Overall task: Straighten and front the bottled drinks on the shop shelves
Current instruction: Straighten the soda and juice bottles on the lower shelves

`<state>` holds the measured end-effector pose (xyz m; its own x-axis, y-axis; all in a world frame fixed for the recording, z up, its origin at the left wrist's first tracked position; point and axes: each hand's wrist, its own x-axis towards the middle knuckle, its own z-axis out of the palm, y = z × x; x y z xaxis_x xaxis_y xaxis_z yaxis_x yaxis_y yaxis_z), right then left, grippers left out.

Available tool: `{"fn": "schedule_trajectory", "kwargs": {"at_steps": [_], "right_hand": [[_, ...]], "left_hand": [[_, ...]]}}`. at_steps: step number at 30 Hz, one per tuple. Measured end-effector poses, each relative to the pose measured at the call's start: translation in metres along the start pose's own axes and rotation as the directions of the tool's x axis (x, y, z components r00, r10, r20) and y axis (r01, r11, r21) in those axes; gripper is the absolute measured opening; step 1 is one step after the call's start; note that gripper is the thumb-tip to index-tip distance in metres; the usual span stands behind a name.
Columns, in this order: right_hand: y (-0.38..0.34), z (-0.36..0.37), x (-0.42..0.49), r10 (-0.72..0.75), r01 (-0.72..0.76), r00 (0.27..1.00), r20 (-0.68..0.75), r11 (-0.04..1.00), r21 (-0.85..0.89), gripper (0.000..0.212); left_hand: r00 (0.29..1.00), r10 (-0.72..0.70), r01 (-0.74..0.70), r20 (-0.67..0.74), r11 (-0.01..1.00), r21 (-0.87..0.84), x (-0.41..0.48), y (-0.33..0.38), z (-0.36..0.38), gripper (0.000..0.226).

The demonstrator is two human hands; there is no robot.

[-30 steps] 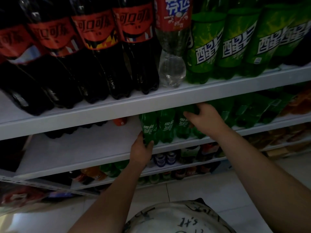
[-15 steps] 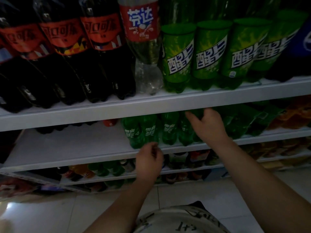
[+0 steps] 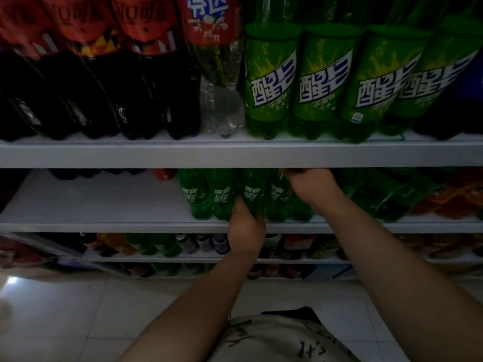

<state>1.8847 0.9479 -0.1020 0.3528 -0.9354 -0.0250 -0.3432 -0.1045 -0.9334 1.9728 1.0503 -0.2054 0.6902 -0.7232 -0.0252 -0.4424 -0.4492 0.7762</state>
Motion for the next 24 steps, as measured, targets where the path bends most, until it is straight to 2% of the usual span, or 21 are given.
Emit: {"fn": "schedule_trajectory", "kwargs": {"at_steps": [1, 4, 7, 10, 12, 16, 20, 22, 24], "right_hand": [[0.0, 0.0, 0.0, -0.05, 0.049, 0.999, -0.009, 0.997, -0.053, 0.028], [0.005, 0.004, -0.005, -0.294, 0.267, 0.951, -0.098, 0.938, -0.22, 0.049], [0.007, 0.009, -0.008, -0.353, 0.288, 0.914, -0.203, 0.913, -0.291, 0.049], [0.009, 0.008, -0.004, -0.371, 0.292, 0.914, -0.162, 0.882, -0.37, 0.043], [0.01, 0.006, -0.001, -0.336, 0.274, 0.934, -0.118, 0.891, -0.363, 0.041], [0.008, 0.0, -0.001, -0.165, 0.161, 0.986, -0.016, 0.977, -0.136, 0.039], [0.004, 0.001, -0.008, -0.214, 0.206, 0.975, -0.064, 0.972, -0.113, 0.047], [0.007, 0.005, -0.011, -0.278, 0.238, 0.949, -0.147, 0.941, -0.241, 0.049], [0.011, 0.007, -0.013, -0.328, 0.231, 0.927, -0.184, 0.883, -0.408, 0.043]], "left_hand": [[1.0, -0.004, 0.004, -0.023, 1.0, 0.017, -0.001, -0.001, 0.0, 0.063], [0.998, 0.001, 0.003, -0.057, 0.998, 0.067, -0.002, -0.006, 0.0, 0.061], [0.998, 0.016, -0.01, -0.062, 0.995, 0.103, -0.001, -0.01, -0.001, 0.06], [0.998, 0.029, -0.021, -0.06, 0.991, 0.135, 0.0, -0.013, -0.002, 0.061], [0.998, 0.04, -0.032, -0.048, 0.988, 0.151, 0.001, -0.017, -0.002, 0.063], [0.999, 0.035, -0.032, -0.018, 0.985, 0.168, 0.004, -0.019, 0.002, 0.073], [0.998, 0.02, -0.012, -0.054, 0.99, 0.144, 0.005, -0.017, 0.008, 0.073], [0.998, -0.007, 0.017, -0.069, 0.988, 0.154, 0.007, -0.016, 0.01, 0.071], [0.996, -0.027, 0.04, -0.085, 0.987, 0.156, 0.005, -0.015, 0.012, 0.07]]}}
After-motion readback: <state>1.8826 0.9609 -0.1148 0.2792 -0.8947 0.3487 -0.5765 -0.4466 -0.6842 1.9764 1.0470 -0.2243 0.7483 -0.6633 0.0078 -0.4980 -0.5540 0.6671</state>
